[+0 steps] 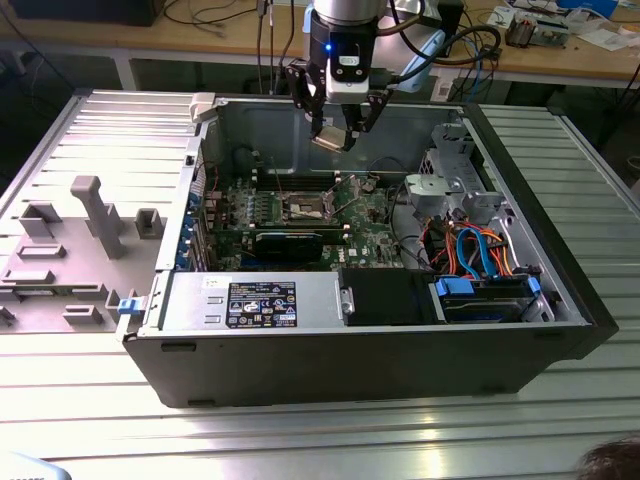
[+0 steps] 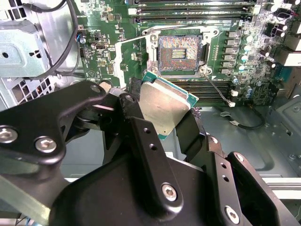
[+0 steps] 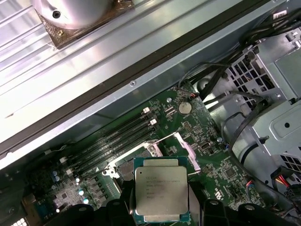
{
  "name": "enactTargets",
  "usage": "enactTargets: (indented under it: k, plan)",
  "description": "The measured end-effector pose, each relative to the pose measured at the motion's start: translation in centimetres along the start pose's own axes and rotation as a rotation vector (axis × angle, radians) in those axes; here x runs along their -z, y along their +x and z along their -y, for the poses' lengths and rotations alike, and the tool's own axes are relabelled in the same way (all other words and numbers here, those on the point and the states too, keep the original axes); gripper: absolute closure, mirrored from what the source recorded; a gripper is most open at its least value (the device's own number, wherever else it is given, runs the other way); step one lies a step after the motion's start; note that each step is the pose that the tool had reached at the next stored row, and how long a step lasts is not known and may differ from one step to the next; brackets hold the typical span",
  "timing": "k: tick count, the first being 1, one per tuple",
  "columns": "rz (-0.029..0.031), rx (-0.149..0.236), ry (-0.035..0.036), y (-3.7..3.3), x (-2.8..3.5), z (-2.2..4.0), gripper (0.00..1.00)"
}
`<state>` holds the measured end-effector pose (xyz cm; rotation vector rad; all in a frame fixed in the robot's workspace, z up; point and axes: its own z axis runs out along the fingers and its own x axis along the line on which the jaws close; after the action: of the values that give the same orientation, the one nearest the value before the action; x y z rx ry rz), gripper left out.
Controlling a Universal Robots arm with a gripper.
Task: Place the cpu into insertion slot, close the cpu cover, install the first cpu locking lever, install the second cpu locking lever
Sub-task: 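Place the cpu into insertion slot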
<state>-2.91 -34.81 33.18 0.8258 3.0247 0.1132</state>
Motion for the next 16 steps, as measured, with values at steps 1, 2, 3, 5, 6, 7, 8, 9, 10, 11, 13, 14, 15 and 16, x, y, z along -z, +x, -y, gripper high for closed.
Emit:
enactTargets:
  k: [1,2,3,5,6,7,8,9,10,11,13,14,15,16]
  plan:
    - [0.0000,-0.001,0.0000,0.00,0.00,0.00,0.45]
    - [0.0001,-0.002,0.0000,0.00,0.00,0.00,0.45]
    - [0.0002,-0.003,0.0000,0.00,0.00,0.00,0.45]
    - [0.0003,-0.005,0.0000,0.00,0.00,0.00,0.45]
    - [0.0004,-0.006,-0.0001,0.00,0.00,0.00,0.45]
    - [0.0005,-0.007,0.0000,0.00,0.00,0.00,0.45]
    - [0.0005,-0.008,-0.0001,0.00,0.00,0.00,0.45]
    - [0.0006,-0.009,-0.0001,0.00,0.00,0.00,0.45]
    - [0.0007,-0.009,-0.0001,0.00,0.00,0.00,0.45]
    - [0.0008,-0.010,-0.0001,0.00,0.00,0.00,0.45]
    - [0.0010,-0.014,-0.0001,0.00,0.00,0.00,0.45]
    - [0.0010,-0.015,-0.0002,0.00,0.00,0.00,0.45]
    - [0.0011,-0.015,-0.0002,0.00,0.00,0.00,0.45]
    - [0.0012,-0.016,-0.0002,0.00,0.00,0.00,0.45]
